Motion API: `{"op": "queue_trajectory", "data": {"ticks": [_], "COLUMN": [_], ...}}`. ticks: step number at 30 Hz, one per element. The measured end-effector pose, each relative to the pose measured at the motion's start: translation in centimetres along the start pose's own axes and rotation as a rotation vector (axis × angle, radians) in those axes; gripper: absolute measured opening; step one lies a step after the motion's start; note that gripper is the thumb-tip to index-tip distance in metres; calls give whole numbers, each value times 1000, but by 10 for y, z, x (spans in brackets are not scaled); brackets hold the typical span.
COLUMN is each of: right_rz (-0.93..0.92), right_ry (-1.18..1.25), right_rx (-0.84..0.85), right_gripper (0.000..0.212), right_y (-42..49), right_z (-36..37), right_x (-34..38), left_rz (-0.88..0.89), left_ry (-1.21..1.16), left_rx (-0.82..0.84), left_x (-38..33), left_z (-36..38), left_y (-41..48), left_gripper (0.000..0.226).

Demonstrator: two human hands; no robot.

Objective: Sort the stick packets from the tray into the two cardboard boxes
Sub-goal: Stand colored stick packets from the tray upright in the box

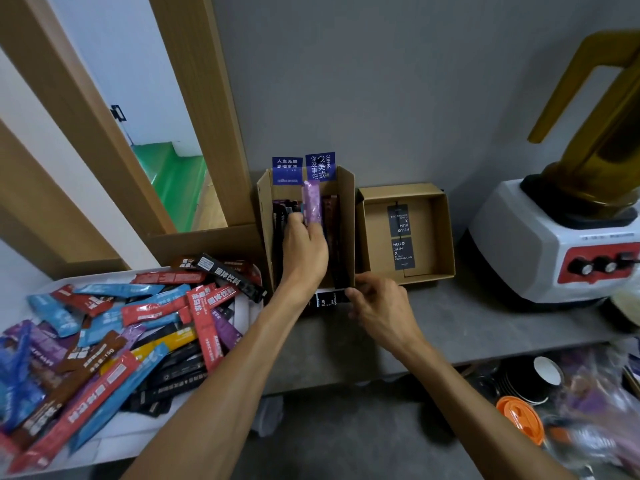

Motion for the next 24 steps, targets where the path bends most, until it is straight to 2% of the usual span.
{"op": "queue_trajectory", "data": {"ticks": [3, 6, 12, 15, 19, 21, 24], "right_rz": [-21, -25, -35, -53, -59, -57, -62], "right_ry": [-15, -24, -45, -66, -77, -82, -93], "right_rx": [17, 18, 28, 34, 35, 25, 23], "right_gripper": [24, 26, 24, 24, 24, 25, 25], "right_y": [1, 2, 3, 3, 3, 3, 2], "right_z": [-1, 0, -1, -2, -2, -3, -4], "right_x": [0, -2, 0, 1, 1, 0, 0], "left_rz": [102, 137, 324, 402, 556, 561, 538], "left_ry": [138, 287, 564, 658, 1056, 1158, 1181], "left_rx": [64, 56, 14, 2, 2, 50, 96], "left_x": [-5, -2, -10, -6, 1, 6, 6], "left_z": [5, 10, 22, 22, 26, 29, 31], "left_y": [5, 10, 0, -12, -15, -11, -8], "left_gripper": [14, 17, 57, 68, 88, 95, 99]}}
Point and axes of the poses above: each hand's wrist, its own y-axis towards the middle knuckle, its own z-axis out of the palm, x = y × z, the point moved 7 cm from there along y, towards the middle knuckle, and after that the axes turned 11 degrees about -y, right-handed, at the moved point
